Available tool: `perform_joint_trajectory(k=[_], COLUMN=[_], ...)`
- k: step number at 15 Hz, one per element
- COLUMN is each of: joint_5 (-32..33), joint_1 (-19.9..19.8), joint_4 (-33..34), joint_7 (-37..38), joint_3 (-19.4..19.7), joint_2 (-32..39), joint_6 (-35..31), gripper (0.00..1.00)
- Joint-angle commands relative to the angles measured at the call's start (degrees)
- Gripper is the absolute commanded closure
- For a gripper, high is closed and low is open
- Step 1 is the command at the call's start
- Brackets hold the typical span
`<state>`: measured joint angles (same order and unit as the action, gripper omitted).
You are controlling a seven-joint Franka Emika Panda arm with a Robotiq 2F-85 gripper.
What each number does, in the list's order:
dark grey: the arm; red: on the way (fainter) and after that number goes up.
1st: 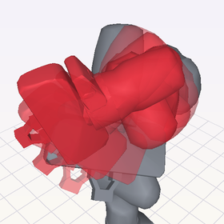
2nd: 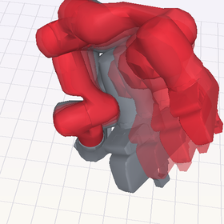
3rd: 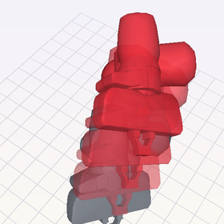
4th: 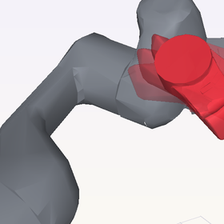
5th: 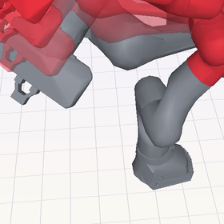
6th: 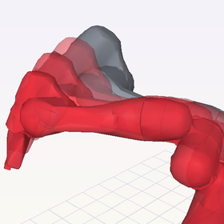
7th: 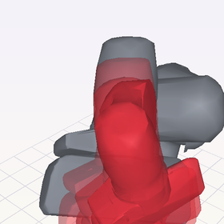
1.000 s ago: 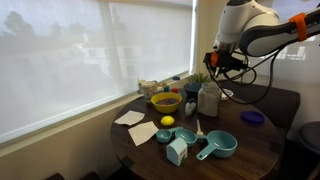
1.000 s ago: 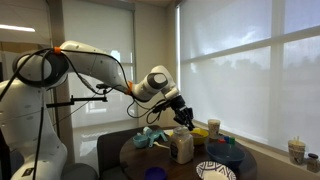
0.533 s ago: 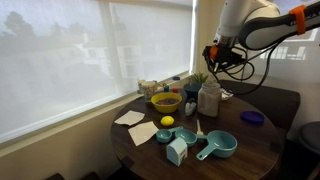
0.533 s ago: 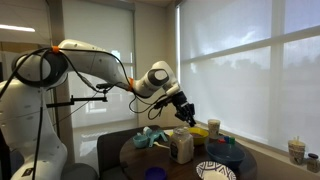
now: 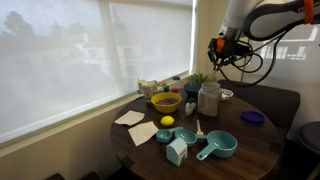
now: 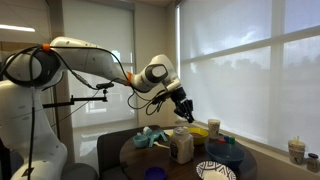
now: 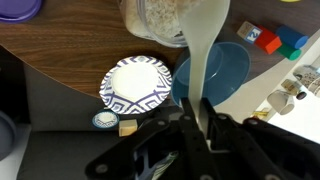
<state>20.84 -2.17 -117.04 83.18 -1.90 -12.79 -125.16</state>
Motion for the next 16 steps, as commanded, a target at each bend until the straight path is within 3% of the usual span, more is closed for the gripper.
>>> perform_joint_trajectory(k=[1, 8, 16], joint_5=[-4.49, -12.05, -13.75], joint_1=[-0.13, -1.34, -5.57], joint_4=[-3.59, -12.99, -23.56], joint_7=[-7.12, -19.05, -33.52], joint_3=[0.69, 3.4, 6.16], joint_2=[-4.61, -12.91, -19.55], joint_6=[0.57, 0.41, -1.11], gripper=[0.97, 0.97, 0.97])
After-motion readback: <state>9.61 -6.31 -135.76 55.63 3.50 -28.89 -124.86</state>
